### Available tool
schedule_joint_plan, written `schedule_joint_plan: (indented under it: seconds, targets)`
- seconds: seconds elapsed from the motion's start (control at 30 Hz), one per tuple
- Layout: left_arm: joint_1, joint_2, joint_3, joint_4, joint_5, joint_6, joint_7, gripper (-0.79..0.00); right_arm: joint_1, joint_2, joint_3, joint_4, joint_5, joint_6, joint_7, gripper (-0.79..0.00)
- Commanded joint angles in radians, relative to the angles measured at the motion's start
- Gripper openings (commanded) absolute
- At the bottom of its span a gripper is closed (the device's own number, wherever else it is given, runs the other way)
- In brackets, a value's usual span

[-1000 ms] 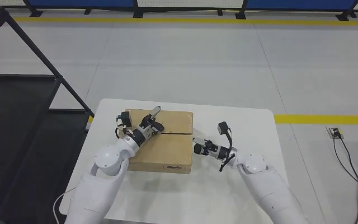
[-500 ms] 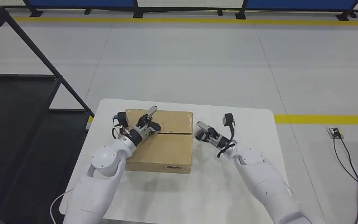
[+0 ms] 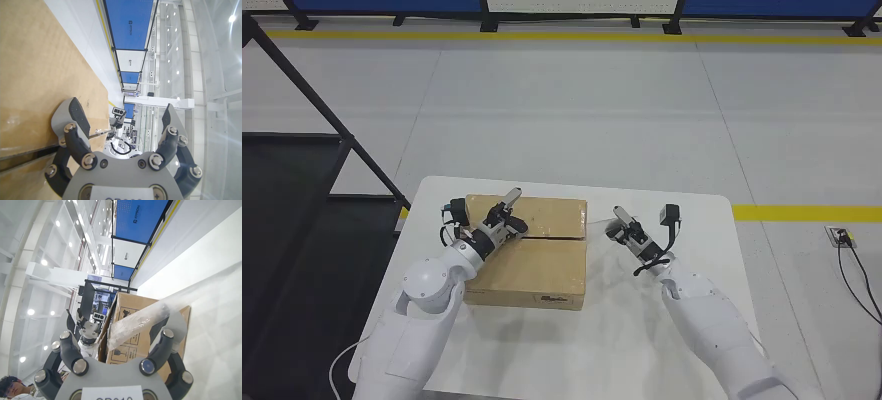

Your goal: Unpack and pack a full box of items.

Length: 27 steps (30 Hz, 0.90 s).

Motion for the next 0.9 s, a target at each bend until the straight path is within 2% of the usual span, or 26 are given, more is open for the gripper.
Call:
schedule_joint_plan:
  seconds: [0.0, 0.27, 0.37, 0.5, 0.87]
  targets:
    - [-0.003, -0.001, 0.002, 0.003, 0.002, 0.001, 0.0, 0.0, -0.006, -0.004, 0.004, -0.001, 0.012, -0.009, -0.006, 0.0]
    - [-0.003, 0.0, -0.01, 0.002, 0.003, 0.0, 0.006, 0.0, -0.006, -0.021, 0.027, 0.023, 0.08, 0.005, 0.001, 0.0]
    - [0.002, 0.001, -0.018, -0.005, 0.004, 0.0, 0.009, 0.0, 0.009, -0.027, 0.029, 0.048, 0.09, 0.078, 0.022, 0.0]
    - [0.008, 0.003, -0.026, -0.014, 0.005, 0.003, 0.014, 0.0, 0.034, -0.03, 0.001, 0.077, 0.012, 0.167, 0.012, 0.0]
    - [0.013, 0.002, -0.02, -0.024, 0.013, 0.008, 0.01, 0.0, 0.034, -0.03, 0.001, 0.077, 0.012, 0.167, 0.012, 0.0]
